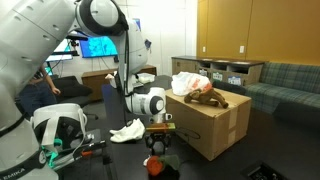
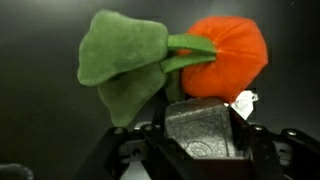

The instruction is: Remove the blue object from the box and replace it with the brown toy, remove the orange plush toy and replace it with the gray duster, remove the white plastic from the box and replace it with the towel

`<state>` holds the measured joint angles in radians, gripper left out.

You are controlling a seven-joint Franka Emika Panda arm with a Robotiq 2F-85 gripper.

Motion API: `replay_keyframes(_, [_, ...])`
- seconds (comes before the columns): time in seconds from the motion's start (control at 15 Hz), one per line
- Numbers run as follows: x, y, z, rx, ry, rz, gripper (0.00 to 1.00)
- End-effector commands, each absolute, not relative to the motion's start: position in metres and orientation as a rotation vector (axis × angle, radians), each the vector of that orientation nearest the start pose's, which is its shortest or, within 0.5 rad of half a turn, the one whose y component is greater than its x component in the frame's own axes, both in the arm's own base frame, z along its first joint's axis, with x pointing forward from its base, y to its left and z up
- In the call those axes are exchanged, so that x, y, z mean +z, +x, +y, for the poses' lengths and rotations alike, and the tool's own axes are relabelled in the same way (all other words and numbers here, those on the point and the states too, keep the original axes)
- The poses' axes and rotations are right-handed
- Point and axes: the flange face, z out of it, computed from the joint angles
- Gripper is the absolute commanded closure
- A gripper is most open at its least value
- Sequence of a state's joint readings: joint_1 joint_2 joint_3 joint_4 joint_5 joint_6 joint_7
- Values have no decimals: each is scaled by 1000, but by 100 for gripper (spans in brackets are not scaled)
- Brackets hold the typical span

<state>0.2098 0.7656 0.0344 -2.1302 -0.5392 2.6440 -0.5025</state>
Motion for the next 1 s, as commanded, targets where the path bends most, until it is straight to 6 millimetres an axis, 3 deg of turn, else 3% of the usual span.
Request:
replay_keyframes(0.0, [84, 459, 108, 400, -2844, -1770, 64])
replay_keyframes(0.33, [154, 459, 71, 309, -3091, -1519, 64])
replay_keyframes(0.53, [203, 476, 60, 231, -3178, -1405, 64])
replay_keyframes(0.93, [323, 530, 52, 88, -3310, -1131, 64])
